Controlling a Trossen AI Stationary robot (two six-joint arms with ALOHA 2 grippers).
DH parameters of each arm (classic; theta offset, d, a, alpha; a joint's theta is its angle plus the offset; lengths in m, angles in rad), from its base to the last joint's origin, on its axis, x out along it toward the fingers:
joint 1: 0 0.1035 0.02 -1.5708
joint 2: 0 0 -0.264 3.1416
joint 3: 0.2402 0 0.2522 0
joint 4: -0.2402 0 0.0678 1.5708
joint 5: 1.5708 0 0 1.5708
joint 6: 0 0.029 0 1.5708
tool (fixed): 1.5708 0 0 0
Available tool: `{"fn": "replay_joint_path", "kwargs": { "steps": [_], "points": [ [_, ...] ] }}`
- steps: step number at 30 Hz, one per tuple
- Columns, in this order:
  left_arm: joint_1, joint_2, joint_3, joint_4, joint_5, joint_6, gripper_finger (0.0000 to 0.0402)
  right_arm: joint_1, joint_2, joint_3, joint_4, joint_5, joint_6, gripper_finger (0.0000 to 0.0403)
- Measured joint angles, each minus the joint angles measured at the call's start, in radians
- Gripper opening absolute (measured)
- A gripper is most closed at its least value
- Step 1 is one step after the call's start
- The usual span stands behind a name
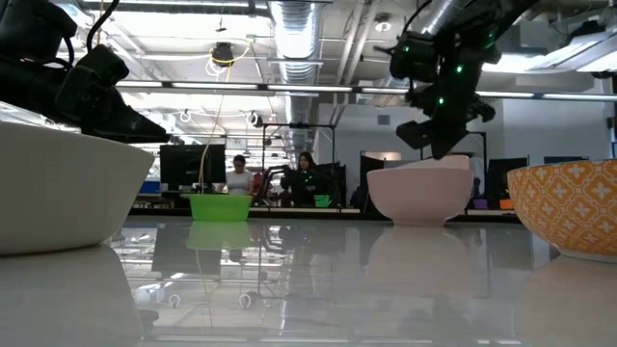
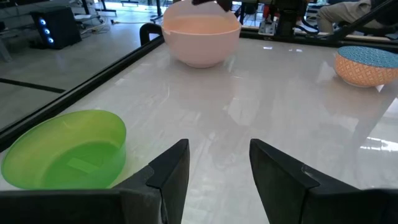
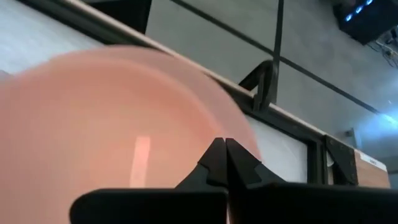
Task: Nest bowls inside each other
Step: Stack the light orange bowl on top of the white bowl
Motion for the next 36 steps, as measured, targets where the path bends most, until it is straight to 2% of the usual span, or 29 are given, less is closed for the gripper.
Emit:
{"fn": "replay_joint_path", "kwargs": {
  "steps": [7,19,26,31,36],
  "points": [
    [0.000,0.000,0.000,0.000,0.000,0.000,0.0158,-0.015,0.068,0.000,0.000,-0.012,0.001,0.0005],
    [0.000,0.000,0.000,0.000,0.000,0.000,0.0158,-0.088,0.051,0.000,-0.003,-0.238,-0.055,0.0005],
    [0.000,0.000,0.000,0.000,0.000,0.000,0.0158,-0.097,0.054,0.010,0.011,-0.256,-0.107,0.0005],
    [0.000,0.000,0.000,0.000,0.000,0.000,0.0158,-0.102,0.005,0.055,0.009,-0.298,-0.147,0.0005],
    [0.000,0.000,0.000,0.000,0.000,0.000,0.0158,-0.111,-0.066,0.074,0.011,-0.242,-0.162,0.0005]
  ]
}}
